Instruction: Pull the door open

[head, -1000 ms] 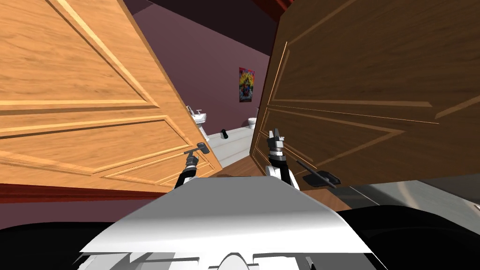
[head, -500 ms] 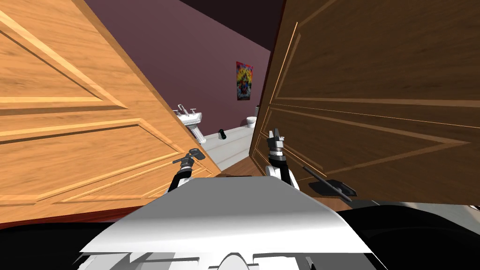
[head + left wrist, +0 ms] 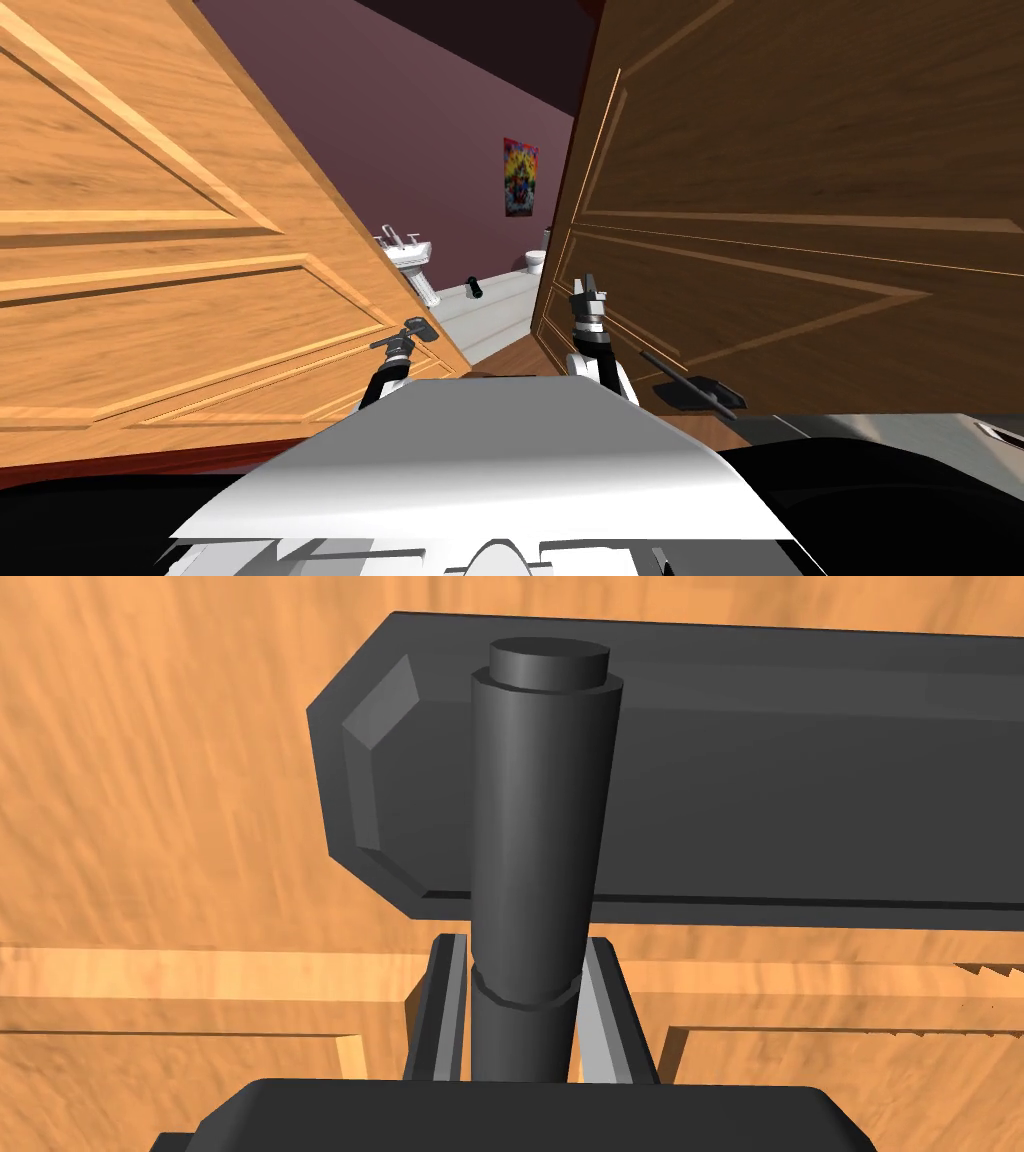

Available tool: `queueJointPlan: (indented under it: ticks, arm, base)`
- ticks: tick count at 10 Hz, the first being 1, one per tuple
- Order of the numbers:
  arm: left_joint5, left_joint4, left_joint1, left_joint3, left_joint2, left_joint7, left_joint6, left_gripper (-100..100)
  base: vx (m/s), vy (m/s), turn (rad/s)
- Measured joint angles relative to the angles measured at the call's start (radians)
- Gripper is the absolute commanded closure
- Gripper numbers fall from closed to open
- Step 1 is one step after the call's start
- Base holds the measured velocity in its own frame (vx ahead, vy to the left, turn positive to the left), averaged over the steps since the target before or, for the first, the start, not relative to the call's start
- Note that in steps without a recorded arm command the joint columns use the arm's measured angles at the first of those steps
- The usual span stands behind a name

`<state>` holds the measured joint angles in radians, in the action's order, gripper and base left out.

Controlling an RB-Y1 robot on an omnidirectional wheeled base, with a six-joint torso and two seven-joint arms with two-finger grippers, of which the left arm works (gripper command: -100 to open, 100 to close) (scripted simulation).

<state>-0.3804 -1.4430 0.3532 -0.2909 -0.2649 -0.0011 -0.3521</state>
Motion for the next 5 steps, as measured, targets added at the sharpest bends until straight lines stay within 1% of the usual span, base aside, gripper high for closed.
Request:
queueJointPlan:
  ticks: [2,4,5]
  arm:
    - [-0.002,-0.004,0.006,0.009,-0.017,0.011,-0.01,100]
    - [-0.003,-0.011,0.017,0.027,-0.03,0.024,-0.015,100]
    - [-0.003,-0.009,0.023,0.041,-0.04,0.032,-0.02,100]
  base:
    - [-0.21,0.016,-0.135]
    - [-0.238,0.02,-0.136]
    - [-0.234,0.012,-0.168]
